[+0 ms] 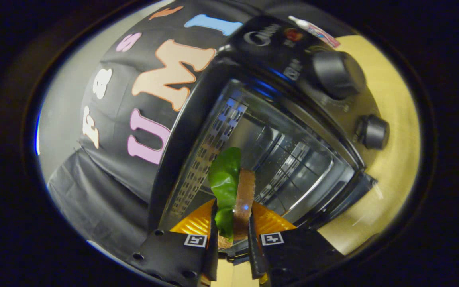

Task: Open the toaster oven, put the food inside, and close the toaster oven door.

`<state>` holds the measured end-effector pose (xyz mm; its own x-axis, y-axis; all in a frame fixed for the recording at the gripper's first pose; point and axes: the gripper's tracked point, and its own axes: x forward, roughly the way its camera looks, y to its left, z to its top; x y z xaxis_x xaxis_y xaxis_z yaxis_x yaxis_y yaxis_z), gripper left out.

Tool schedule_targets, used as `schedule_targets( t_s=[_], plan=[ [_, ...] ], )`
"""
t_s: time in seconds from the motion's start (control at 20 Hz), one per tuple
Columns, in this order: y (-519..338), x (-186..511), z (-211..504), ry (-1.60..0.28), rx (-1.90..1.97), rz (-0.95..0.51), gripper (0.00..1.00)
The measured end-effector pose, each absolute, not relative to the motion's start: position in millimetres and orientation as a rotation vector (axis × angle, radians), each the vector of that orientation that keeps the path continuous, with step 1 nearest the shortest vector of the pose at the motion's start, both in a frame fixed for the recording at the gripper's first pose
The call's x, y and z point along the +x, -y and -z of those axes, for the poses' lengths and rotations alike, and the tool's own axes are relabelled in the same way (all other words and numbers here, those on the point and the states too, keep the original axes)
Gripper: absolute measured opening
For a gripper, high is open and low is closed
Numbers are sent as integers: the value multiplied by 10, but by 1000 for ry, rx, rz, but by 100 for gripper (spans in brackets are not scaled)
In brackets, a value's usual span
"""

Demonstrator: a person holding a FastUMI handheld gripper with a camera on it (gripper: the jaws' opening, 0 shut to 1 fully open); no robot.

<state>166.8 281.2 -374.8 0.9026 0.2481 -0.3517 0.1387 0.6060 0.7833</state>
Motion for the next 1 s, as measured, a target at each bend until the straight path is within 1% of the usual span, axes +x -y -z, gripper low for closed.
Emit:
schedule_targets(
  t_s=[0.1, 0.2, 0.3, 0.5, 0.65, 0.85, 1.0],
  plan=[
    [-2752, 1736, 3719, -429, 822, -41, 44],
    [-2605, 1740, 3707, -382, 647, 13, 54],
    [-2481, 1575, 3641, -345, 468, 36, 64],
    [-2447, 1403, 3273, -244, 314, -10, 84],
    [-2468, 1060, 3075, -239, 295, -82, 99],
    [-2430, 480, 2889, -231, 273, -168, 99],
    [-2370, 48, 2887, -233, 249, -203, 99]
  ],
)
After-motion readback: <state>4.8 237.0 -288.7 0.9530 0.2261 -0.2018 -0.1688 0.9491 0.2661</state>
